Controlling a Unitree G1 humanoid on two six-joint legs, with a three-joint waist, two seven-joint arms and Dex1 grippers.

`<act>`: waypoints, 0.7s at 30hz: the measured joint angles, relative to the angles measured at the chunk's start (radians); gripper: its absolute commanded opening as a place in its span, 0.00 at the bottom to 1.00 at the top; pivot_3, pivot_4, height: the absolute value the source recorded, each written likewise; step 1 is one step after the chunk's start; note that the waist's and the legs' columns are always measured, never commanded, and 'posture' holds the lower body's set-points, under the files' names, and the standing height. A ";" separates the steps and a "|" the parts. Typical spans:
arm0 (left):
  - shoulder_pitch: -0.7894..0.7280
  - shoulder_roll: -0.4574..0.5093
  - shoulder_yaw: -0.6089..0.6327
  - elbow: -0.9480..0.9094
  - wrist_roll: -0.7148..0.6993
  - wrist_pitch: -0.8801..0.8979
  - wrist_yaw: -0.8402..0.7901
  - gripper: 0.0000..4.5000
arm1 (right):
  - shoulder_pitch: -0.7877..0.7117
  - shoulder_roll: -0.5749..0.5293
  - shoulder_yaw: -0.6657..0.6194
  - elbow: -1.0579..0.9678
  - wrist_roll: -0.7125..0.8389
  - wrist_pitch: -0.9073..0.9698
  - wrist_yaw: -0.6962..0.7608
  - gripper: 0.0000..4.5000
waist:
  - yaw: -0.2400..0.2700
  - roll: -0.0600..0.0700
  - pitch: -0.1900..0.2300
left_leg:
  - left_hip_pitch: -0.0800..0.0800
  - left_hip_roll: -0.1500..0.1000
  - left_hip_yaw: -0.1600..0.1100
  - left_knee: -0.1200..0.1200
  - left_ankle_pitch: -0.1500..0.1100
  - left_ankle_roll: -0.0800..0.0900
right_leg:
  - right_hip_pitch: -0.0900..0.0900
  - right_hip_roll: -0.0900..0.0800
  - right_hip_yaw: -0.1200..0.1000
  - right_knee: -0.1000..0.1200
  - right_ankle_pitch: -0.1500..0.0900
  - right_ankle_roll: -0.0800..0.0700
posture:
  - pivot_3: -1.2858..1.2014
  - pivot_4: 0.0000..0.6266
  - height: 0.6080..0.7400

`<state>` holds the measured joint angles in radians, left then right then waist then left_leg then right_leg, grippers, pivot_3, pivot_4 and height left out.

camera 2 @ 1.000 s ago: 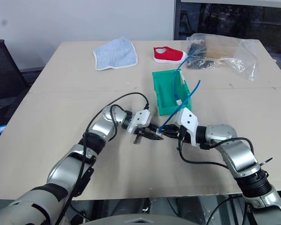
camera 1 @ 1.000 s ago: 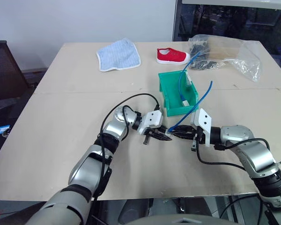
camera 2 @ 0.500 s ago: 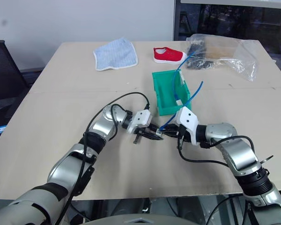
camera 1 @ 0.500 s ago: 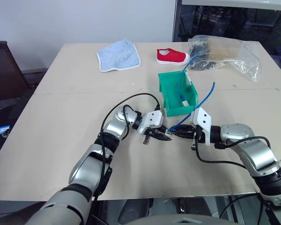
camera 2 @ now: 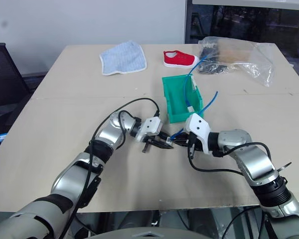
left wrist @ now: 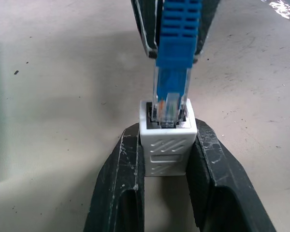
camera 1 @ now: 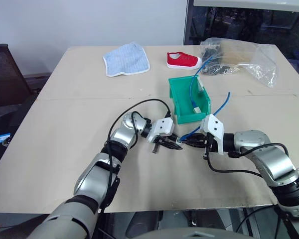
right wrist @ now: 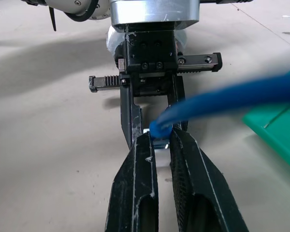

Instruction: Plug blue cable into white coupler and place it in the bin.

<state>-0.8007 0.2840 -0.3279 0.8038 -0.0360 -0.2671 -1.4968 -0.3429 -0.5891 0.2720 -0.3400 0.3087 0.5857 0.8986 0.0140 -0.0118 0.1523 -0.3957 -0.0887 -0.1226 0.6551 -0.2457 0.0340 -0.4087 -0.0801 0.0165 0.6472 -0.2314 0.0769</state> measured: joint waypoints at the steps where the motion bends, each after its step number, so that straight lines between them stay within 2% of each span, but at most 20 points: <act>1: 0.000 -0.001 0.001 0.000 0.002 0.000 0.000 0.12 | -0.003 0.001 0.005 0.000 -0.004 0.005 -0.004 0.00 | 0.000 0.000 0.000 | 0.000 0.000 0.000 0.000 0.000 0.000 | 0.000 0.000 0.000 0.000 0.000 0.000 | 0.52 0.24 1.00; 7: 0.000 -0.001 0.006 0.007 0.006 0.011 0.000 0.12 | -0.038 0.009 0.025 0.005 -0.012 0.062 -0.009 0.00 | -0.002 -0.001 -0.003 | 0.002 0.000 0.000 0.000 -0.001 0.001 | 0.001 0.000 0.000 0.001 0.000 0.000 | 0.52 0.24 1.00; 14: 0.000 -0.004 0.016 0.016 0.008 0.060 0.006 0.12 | -0.089 0.043 0.033 0.049 -0.004 0.183 -0.008 0.00 | -0.006 -0.002 -0.005 | 0.016 0.001 0.000 -0.002 -0.002 0.002 | 0.014 0.001 0.000 -0.001 -0.001 0.000 | 0.52 0.24 1.00; 21: 0.003 -0.013 0.029 0.016 0.006 0.111 0.007 0.12 | -0.106 0.045 0.038 0.072 -0.004 0.197 0.007 0.00 | -0.007 -0.001 -0.009 | 0.016 0.001 -0.001 -0.002 -0.001 0.002 | 0.014 0.001 -0.001 -0.001 0.000 0.000 | 0.52 0.24 1.00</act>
<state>-0.7981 0.2710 -0.2994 0.8198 -0.0300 -0.1557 -1.4895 -0.4490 -0.5444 0.3097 -0.2680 0.3047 0.7827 0.9060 0.0068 -0.0132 0.1429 -0.3797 -0.0877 -0.1235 0.6529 -0.2472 0.0363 -0.3945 -0.0794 0.0160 0.6462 -0.2319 0.0771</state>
